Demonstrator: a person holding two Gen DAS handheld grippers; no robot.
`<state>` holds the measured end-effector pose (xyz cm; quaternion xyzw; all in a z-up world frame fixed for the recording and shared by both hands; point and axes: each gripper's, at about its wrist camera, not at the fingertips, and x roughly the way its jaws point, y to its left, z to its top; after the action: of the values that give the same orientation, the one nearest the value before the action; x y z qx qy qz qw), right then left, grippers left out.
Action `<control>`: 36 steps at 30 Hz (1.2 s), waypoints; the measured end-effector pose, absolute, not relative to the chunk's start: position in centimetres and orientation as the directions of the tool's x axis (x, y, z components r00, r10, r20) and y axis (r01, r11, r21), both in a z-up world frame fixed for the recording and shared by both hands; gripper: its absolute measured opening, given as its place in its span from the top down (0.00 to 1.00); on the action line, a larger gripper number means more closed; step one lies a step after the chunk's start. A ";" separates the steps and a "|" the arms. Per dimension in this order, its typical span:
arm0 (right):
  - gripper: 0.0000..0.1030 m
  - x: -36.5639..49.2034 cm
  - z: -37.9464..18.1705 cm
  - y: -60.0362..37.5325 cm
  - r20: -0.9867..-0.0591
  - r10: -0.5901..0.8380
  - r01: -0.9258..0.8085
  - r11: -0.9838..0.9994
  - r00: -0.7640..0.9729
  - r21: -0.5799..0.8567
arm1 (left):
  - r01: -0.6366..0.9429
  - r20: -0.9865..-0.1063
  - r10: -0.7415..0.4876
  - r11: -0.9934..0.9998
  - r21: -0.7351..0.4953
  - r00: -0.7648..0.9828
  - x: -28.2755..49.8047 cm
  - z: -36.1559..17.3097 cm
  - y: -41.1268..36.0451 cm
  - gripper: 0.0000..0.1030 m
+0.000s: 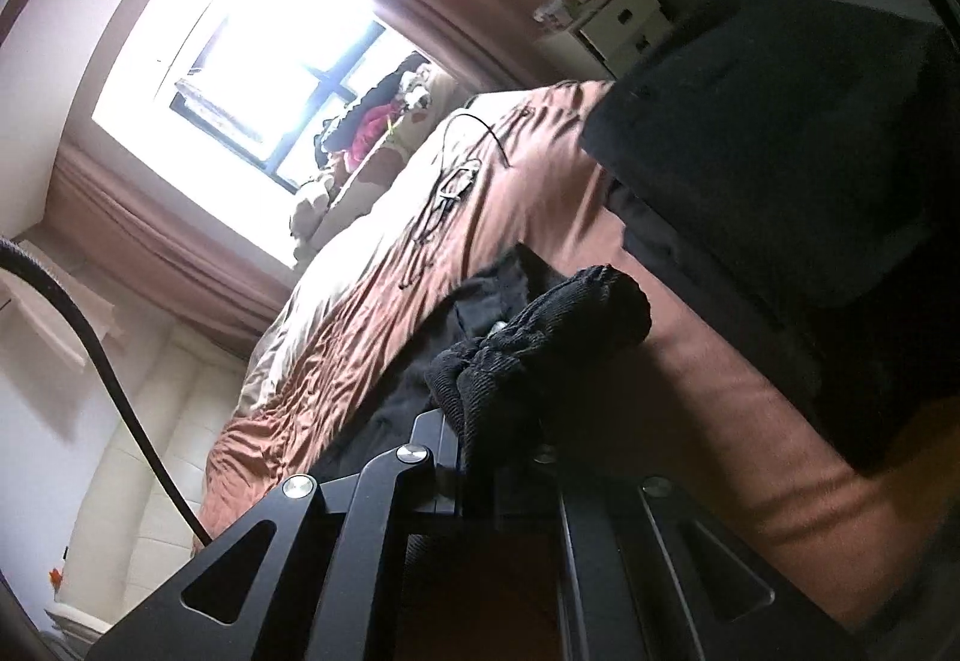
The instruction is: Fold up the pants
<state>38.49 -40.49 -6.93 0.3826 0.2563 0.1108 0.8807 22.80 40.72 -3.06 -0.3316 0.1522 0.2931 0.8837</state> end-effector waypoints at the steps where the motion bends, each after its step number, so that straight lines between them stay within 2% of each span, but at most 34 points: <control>1: 0.98 38.9 -6.5 -40.2 -0.369 0.389 0.001 0.687 0.844 0.726 | -0.618 -0.462 0.418 0.614 -0.491 0.783 23.5 -2.7 40.8 0.96; 12: 0.98 45.5 -2.1 -36.7 -0.422 0.342 0.037 0.739 0.840 0.672 | -0.627 -0.477 0.422 0.634 -0.452 0.771 32.7 0.0 43.6 0.96; 25: 0.98 57.4 -0.4 -30.0 -0.538 0.255 0.137 0.800 0.804 0.584 | -0.720 -0.637 0.405 0.589 -0.366 0.655 45.6 -6.4 48.0 0.96; 36: 0.98 66.0 -1.7 -25.3 -0.624 0.181 0.208 0.842 0.760 0.498 | -0.761 -0.719 0.402 0.590 -0.270 0.567 54.4 -10.8 50.1 0.96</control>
<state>66.05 -25.28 -1.72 0.2814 0.3462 -0.0075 0.8950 54.45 50.14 -10.77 -0.2900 0.3092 0.3478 0.8362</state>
